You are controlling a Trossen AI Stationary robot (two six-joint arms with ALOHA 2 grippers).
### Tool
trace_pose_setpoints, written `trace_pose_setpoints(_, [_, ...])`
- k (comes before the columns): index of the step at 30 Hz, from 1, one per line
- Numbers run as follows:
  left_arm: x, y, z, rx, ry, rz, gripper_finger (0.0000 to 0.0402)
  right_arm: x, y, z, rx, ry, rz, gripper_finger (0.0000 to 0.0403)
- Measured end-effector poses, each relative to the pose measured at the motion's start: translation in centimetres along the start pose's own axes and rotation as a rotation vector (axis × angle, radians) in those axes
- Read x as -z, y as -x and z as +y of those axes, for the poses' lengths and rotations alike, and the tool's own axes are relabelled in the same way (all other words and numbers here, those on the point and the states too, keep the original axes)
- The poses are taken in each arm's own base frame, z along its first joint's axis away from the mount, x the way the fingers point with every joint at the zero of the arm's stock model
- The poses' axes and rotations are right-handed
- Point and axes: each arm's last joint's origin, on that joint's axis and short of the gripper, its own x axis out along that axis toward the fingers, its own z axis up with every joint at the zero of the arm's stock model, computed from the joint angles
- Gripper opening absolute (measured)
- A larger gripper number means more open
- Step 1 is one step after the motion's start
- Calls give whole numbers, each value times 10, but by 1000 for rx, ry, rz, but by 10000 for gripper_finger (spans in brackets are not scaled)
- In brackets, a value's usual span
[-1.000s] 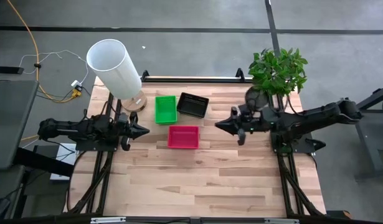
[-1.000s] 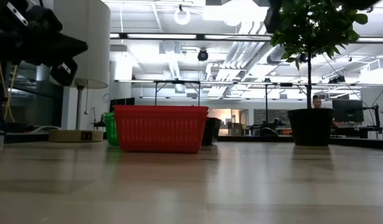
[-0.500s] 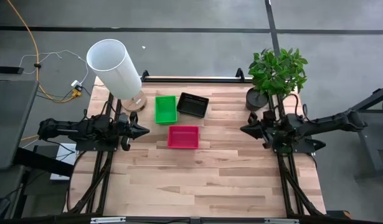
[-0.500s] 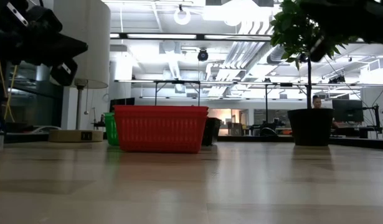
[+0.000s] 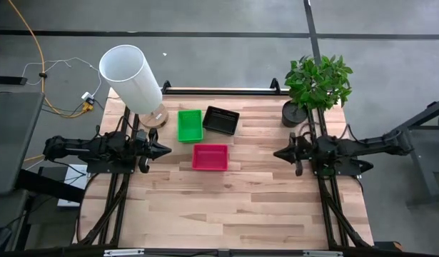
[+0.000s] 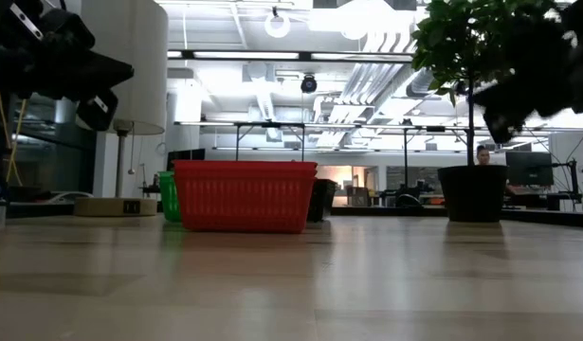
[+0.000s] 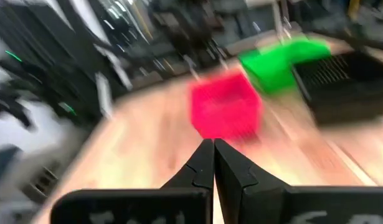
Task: Stack baskets by color
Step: Return to Home Position
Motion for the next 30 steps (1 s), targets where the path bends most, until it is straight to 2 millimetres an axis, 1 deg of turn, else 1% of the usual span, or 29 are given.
trace_pose_setpoints(2, [0,0,0,0,0,0,1,7,1,-4,60,5,71,0])
trace_pose_setpoints(6, [0,0,0,0,0,0,1,10,-1,-5,85,103,106,0])
trace_pose_setpoints(9, [0,0,0,0,0,0,1,11,-2,-5,79,138,124,0])
trace_pose_setpoints(30, [0,0,0,0,0,-1,1,11,-2,-5,78,132,129,0])
